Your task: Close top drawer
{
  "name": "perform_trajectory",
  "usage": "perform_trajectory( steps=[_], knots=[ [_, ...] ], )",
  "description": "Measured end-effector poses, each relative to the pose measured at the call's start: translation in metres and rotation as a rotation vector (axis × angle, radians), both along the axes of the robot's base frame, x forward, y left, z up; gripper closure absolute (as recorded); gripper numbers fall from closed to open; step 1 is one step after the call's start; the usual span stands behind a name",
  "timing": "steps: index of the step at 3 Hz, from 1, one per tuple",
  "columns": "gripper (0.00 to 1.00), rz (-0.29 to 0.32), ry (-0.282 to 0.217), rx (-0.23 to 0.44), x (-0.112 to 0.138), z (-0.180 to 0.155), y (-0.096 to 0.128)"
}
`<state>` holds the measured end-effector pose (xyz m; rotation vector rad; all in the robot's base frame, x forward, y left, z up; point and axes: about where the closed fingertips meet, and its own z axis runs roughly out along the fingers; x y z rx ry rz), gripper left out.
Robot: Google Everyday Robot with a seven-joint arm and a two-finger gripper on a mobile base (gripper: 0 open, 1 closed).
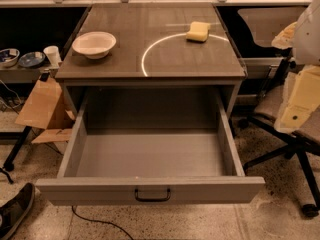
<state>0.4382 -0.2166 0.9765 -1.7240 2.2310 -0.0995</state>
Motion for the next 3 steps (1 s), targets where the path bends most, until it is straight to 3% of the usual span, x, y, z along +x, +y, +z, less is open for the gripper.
perform_trajectory(
  steps=[1, 2, 3],
  knots=[
    [0.0, 0.0, -0.001, 0.0, 0.0, 0.0, 0.0],
    [0.0, -0.022, -0.073, 0.011, -0.019, 0.031, -0.02],
    [0.0, 0.08, -0.1, -0.02, -0.032, 0.048, -0.014]
  ],
)
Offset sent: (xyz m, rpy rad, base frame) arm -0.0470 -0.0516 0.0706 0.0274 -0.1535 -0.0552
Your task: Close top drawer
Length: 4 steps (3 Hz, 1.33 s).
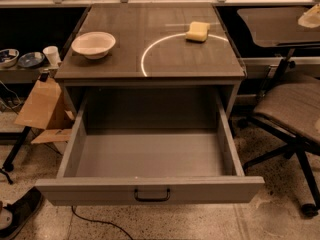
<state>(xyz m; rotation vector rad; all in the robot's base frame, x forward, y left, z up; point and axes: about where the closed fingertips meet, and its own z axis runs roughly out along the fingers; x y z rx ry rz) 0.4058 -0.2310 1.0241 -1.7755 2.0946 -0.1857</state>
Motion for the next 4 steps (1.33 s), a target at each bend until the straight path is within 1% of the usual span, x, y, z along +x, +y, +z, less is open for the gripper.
perform_trajectory(
  steps=[1, 2, 3, 4],
  knots=[
    [0.0, 0.132, 0.032, -0.05, 0.009, -0.025, 0.01],
    [0.0, 0.19, 0.116, -0.049, 0.023, -0.078, -0.001],
    [0.04, 0.217, 0.184, 0.001, 0.024, -0.147, -0.029],
    [0.27, 0.24, 0.161, 0.067, 0.013, -0.173, -0.055]
  ],
)
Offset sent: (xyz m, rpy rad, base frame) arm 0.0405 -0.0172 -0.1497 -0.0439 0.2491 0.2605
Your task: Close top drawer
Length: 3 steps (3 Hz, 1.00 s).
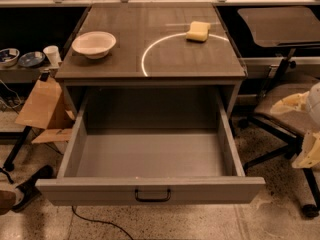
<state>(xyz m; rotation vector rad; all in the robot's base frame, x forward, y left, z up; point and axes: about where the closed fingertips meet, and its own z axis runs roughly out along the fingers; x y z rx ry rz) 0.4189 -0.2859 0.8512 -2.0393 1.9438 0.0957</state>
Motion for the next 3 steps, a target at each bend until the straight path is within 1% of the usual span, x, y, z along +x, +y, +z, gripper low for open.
perform_trajectory(
  steps=[1, 2, 3],
  knots=[
    [0.5, 0.039, -0.002, 0.079, -0.0248, -0.0211, -0.0161],
    [0.81, 0.054, -0.01, 0.076, -0.0251, -0.02, -0.0156],
    [1.0, 0.054, -0.01, 0.076, -0.0252, -0.0201, -0.0155]
  ],
)
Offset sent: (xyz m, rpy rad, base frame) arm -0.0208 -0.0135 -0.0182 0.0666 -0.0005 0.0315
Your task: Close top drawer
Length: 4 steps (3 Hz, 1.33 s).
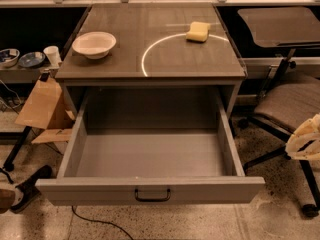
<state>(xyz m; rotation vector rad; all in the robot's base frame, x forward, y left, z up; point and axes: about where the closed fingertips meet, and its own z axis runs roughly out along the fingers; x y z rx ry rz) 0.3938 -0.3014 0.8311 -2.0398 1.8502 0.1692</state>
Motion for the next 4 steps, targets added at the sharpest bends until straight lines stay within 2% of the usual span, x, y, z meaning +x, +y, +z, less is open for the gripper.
perform_trajectory(
  steps=[1, 2, 3, 4],
  knots=[
    [1.0, 0.015, 0.009, 0.053, -0.009, -0.012, 0.01],
    [1.0, 0.042, 0.032, 0.145, -0.038, -0.042, 0.028],
    [1.0, 0.092, 0.076, 0.21, -0.066, -0.071, 0.051],
    [1.0, 0.141, 0.122, 0.272, -0.081, -0.105, 0.076]
  ],
)
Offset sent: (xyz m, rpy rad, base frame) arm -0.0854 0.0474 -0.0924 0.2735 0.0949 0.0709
